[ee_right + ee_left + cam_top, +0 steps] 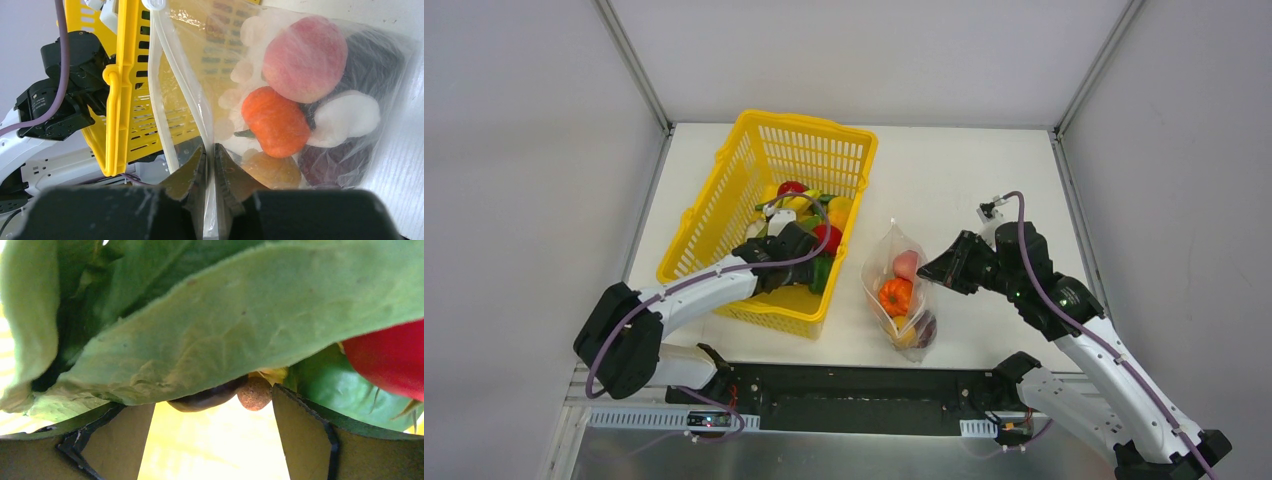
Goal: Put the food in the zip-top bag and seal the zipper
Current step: Pick up the fake vegetable from the bin.
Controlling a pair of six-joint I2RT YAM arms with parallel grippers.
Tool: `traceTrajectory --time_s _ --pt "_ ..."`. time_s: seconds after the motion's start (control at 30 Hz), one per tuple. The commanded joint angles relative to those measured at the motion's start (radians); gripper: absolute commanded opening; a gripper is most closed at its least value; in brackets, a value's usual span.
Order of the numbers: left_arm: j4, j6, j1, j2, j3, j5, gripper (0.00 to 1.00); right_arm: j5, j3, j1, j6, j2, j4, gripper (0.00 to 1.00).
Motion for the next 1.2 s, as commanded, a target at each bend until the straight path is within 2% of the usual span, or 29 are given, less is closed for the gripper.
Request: traceTrajectory --time_s 0.0,0.2,0.43,0.53,0.63,0.7,0.8,1.17 --pt "0.063 0.039 0.013 0.045 0.003 -0.048 0.89 -0.004 -0.009 0.001 -0.012 0.003 0.026 0.13" --pt "0.246 0.015 0.014 0.034 -0.087 -0.084 0.97 -0.007 -0.01 0.001 -0.013 0.008 0.028 0.13" --pt "0.398 0.013 0.013 -0.043 -0.171 -0.187 0.94 -0.005 -0.013 0.001 -0.016 0.018 0.026 0.13" --pt "0.466 0.025 0.014 -0.049 -0.19 -0.192 0.83 -0.009 -0.017 0.001 -0.016 0.024 0.031 0.13" --pt "0.499 0.022 0.014 -0.045 -0.206 -0.198 0.79 -0.013 -0.019 0.001 -0.017 0.029 0.032 0.13" --pt "0.478 0.017 0.015 -0.023 -0.195 -0.202 0.73 -0.013 -0.019 0.001 -0.017 0.029 0.032 0.13" --pt "0.457 -0.001 0.013 0.003 -0.189 -0.215 0.61 -0.011 -0.019 0.002 -0.019 0.032 0.032 0.14" --pt "0.364 0.0 0.014 -0.066 -0.203 -0.151 0.39 -0.02 -0.014 0.001 -0.019 0.039 0.032 0.14"
